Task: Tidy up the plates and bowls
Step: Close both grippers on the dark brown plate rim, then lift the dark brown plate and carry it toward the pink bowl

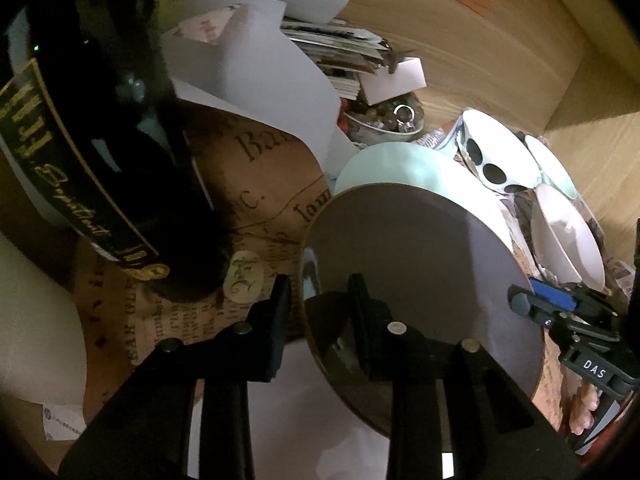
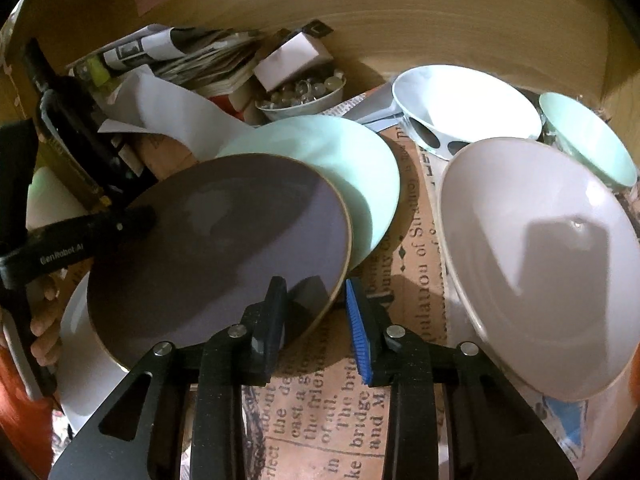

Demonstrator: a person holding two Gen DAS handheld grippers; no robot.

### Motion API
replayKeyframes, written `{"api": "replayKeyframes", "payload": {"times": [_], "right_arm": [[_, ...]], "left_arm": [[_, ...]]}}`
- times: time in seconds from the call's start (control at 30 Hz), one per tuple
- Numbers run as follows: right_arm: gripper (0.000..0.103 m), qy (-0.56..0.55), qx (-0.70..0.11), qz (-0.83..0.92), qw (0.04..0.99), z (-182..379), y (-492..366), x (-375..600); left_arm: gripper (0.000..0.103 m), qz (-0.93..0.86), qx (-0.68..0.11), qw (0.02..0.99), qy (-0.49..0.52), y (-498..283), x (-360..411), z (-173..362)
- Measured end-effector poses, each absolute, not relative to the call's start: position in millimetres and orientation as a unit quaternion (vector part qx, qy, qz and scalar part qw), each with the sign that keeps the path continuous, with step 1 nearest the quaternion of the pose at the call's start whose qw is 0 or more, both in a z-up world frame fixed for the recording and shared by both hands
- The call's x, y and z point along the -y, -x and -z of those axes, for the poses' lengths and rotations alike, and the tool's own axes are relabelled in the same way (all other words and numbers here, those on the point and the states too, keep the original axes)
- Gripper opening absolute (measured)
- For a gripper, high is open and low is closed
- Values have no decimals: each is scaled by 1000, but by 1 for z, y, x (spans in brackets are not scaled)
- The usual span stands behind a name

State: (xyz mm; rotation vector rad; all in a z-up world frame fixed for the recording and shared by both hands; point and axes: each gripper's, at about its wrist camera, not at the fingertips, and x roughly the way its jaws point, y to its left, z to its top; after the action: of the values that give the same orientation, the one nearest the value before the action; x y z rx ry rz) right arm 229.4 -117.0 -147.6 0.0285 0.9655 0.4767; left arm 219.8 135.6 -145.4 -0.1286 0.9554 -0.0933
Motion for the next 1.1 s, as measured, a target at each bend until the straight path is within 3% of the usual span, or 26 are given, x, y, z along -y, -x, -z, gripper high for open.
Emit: {"api": "replayKeyframes", "payload": {"times": [1.1], "right_arm": [[23, -27, -419, -241, 875, 120, -206, 130]], "left_arm": [[29, 17, -418, 906, 65, -170, -121, 115]]}}
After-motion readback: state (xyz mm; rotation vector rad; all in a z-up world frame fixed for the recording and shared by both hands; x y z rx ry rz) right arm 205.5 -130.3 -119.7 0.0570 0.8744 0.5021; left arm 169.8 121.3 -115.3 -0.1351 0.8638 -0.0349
